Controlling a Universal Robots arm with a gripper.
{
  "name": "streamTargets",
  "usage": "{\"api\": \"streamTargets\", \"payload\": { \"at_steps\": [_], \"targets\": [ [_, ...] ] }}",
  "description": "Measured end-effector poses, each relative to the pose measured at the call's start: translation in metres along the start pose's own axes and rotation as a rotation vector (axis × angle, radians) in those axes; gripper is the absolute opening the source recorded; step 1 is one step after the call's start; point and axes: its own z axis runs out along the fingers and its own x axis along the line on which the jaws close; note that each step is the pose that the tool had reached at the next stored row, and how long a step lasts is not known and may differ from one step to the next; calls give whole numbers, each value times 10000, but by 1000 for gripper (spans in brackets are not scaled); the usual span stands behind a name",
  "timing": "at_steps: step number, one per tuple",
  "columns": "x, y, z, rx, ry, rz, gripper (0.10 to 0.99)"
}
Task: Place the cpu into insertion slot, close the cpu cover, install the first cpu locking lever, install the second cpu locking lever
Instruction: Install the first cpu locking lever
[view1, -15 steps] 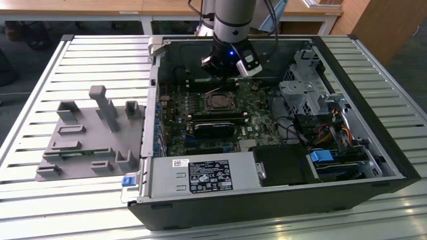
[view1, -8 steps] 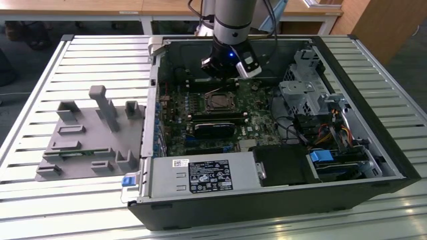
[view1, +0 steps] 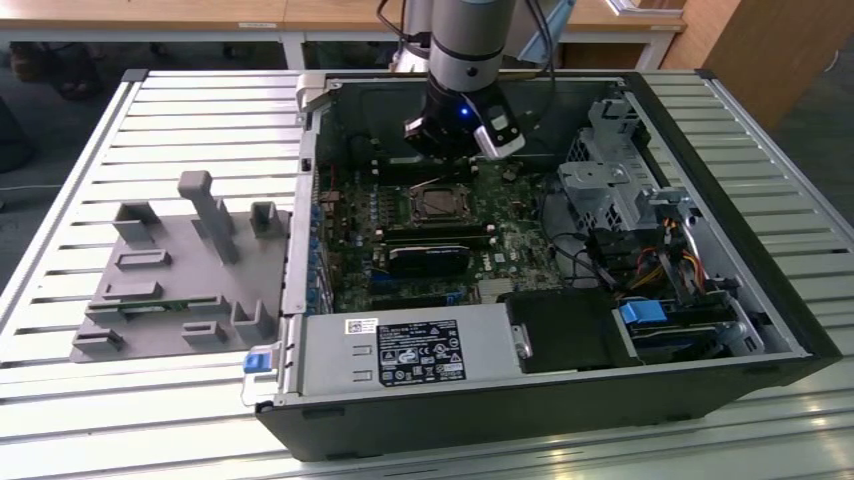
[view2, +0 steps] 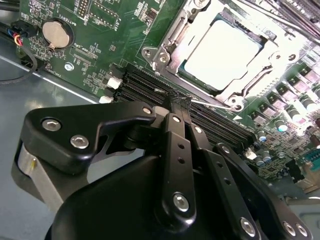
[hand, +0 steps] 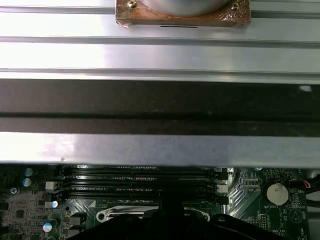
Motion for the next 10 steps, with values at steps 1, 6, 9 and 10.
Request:
{"api": "streamTargets", "payload": {
  "at_steps": [1,6,9,10],
  "targets": [
    [-6,-2,11,0,0,2,106],
    [-7,-8,45,-2,3,-15,106],
    [-7,-12,64,-2,4,-19,106],
    [-7,-13,70,-2,4,-20,106]
  ]
}}
